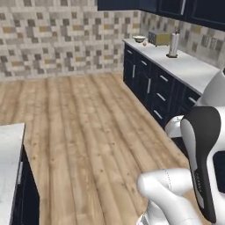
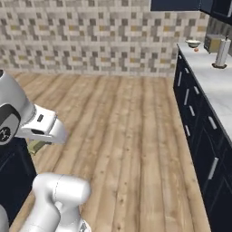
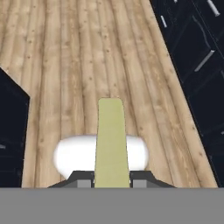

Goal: Pick the egg and butter from the fridge and place them by the bowl for mixing.

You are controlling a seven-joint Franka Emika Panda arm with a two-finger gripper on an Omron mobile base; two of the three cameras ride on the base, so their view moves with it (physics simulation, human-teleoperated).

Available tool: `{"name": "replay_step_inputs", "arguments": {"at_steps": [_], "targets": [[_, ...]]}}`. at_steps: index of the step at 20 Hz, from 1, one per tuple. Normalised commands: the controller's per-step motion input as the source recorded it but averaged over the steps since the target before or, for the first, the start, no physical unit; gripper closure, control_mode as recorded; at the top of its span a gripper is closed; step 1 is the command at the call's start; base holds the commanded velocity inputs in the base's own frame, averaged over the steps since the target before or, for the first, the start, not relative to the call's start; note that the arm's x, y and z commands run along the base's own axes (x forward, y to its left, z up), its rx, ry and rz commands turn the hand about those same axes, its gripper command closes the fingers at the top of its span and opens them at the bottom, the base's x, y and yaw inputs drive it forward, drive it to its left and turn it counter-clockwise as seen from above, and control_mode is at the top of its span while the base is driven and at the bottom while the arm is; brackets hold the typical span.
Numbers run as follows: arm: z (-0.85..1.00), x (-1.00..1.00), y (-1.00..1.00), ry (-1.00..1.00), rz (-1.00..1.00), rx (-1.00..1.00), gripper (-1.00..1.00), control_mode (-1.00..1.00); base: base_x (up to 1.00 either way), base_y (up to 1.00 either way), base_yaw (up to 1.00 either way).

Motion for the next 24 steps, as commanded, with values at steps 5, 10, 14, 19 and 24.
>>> {"name": "replay_step_inputs", "arguments": {"at_steps": [5,10,14,19,24], "targets": [[0.00,0.00,0.00,0.00,0.00,0.00,1.00,1.00,0.94,0.00,-0.32],[0.00,0.00,0.00,0.00,0.00,0.00,1.00,1.00,0.87,0.01,-0.34],[0.00,0.00,0.00,0.00,0.00,0.00,1.00,1.00,0.68,0.24,-0.39],[0.00,0.00,0.00,0.00,0.00,0.00,1.00,1.00,0.67,0.40,-0.41],[0.00,0.00,0.00,0.00,0.00,0.00,1.00,1.00,0.68,0.73,-0.46]]}}
